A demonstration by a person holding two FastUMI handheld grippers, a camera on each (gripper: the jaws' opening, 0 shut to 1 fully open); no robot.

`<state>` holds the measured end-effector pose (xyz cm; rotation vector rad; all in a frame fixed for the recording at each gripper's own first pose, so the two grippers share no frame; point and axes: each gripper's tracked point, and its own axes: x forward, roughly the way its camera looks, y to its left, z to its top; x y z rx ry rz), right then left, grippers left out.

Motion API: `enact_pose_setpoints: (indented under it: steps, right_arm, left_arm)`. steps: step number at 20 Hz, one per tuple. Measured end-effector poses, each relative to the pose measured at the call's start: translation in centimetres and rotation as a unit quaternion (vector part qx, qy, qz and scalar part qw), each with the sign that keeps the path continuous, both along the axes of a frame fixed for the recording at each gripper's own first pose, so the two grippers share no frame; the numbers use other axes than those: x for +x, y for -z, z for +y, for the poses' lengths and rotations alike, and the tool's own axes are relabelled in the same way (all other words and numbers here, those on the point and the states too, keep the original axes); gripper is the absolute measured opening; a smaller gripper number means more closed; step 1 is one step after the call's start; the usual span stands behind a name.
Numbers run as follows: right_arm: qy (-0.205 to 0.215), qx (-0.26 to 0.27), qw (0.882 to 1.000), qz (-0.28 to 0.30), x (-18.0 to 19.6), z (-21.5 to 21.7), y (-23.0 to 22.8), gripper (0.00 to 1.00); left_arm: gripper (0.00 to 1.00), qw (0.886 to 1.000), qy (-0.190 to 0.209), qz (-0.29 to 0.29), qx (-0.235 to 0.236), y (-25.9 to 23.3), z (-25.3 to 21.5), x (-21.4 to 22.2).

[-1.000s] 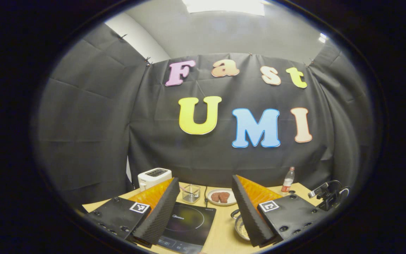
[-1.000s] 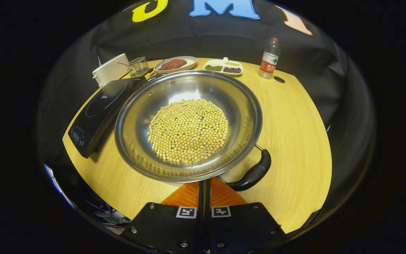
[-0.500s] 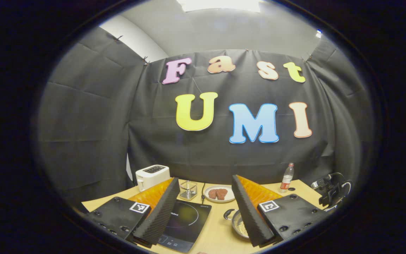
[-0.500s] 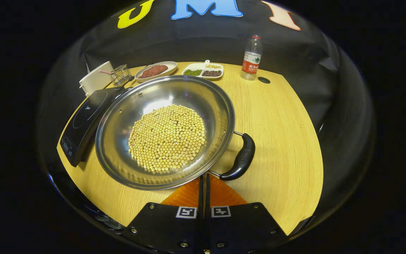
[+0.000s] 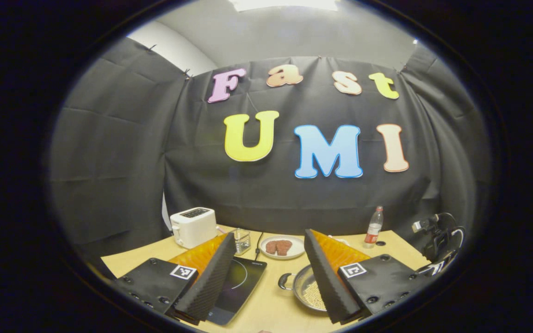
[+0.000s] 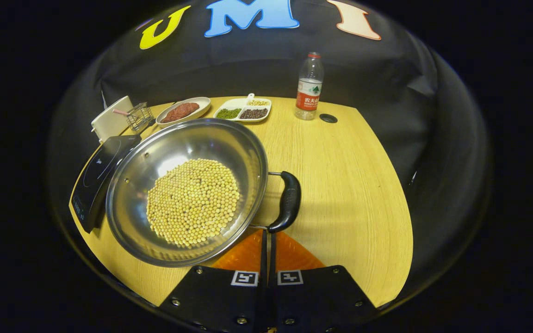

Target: First push the handle of the pot to place it horizontally, then grasp the pot with both hands and set it on the induction cooktop.

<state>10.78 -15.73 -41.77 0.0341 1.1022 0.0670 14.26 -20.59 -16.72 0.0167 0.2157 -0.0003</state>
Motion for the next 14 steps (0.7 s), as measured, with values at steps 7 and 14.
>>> enact_pose_setpoints:
  steps: [7,14]
  right_arm:
    - [0.013,0.034,0.996,-0.083,1.5,-0.4,-3.8,0.19]
    - [0.040,0.043,0.985,-0.159,3.9,-1.0,-7.0,1.00]
  left_arm:
    - [0.96,1.000,0.003,0.023,0.009,4.3,-1.4,1.6]
    - [0.94,0.996,0.047,0.080,0.013,11.7,-3.3,5.5]
